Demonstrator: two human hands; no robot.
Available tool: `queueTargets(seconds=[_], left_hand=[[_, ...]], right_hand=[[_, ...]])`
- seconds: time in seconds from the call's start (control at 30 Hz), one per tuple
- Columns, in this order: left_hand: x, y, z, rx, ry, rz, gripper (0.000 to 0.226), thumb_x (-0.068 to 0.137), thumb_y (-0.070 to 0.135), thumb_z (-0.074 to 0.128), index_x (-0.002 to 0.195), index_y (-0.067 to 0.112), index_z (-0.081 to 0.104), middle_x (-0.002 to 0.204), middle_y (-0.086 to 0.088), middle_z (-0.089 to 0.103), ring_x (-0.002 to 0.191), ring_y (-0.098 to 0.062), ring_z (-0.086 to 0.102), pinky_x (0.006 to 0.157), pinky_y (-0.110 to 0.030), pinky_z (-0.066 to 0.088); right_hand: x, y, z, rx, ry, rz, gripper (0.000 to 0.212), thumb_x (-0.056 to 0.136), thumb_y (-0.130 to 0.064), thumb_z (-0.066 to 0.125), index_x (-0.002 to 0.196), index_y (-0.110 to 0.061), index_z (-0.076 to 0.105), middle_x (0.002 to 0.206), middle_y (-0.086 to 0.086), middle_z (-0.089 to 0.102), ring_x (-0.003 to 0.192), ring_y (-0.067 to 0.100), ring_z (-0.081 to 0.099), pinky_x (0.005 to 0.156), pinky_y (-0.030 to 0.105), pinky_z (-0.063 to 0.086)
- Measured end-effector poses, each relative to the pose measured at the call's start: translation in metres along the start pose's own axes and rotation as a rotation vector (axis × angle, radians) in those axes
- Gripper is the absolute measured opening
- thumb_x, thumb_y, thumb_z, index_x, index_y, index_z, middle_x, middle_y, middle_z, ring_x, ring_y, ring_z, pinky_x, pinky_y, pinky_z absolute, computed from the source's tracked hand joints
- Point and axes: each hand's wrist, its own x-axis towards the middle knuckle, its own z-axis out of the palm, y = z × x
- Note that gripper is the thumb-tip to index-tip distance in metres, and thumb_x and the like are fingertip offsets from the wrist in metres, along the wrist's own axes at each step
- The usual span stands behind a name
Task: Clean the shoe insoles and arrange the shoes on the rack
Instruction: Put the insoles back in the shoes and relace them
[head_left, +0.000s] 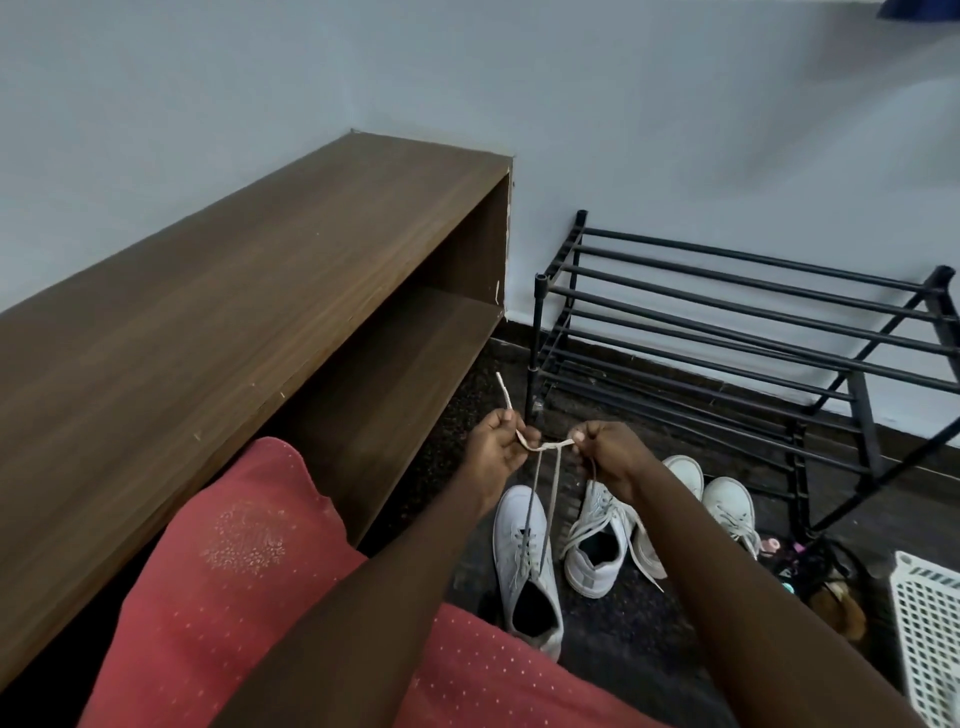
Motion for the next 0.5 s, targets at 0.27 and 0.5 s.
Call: queueTargets(seconds=[0.27, 0.5], left_hand=[[0.003, -0.014, -0.006, 0.891, -0.149, 0.147, 0.021, 0.089, 0.024, 0.063, 0.101, 0.008, 0.07, 0.1, -0.011, 0.062, 0.093, -0.017, 0.056, 0.067, -0.02, 0.033], [0.005, -0.023, -0.021, 1.36, -0.177, 0.118, 0.042, 0.09, 0.04, 0.054, 0.106, 0.004, 0.068, 0.119, -0.016, 0.053, 0.112, -0.028, 0.048, 0.089, -0.03, 0.041]], right_hand=[[-0.001, 0.031, -0.003, 0.534, 0.068, 0.139, 0.036, 0.099, 0.001, 0.025, 0.07, -0.014, 0.042, 0.069, 0.005, 0.047, 0.058, 0.016, 0.043, 0.052, 0.026, 0.043], [0.005, 0.052, -0.011, -0.639, -0.068, -0.116, 0.039, 0.09, -0.024, 0.061, 0.068, 0.008, 0.059, 0.049, 0.008, 0.043, 0.043, 0.015, 0.037, 0.042, 0.022, 0.027]])
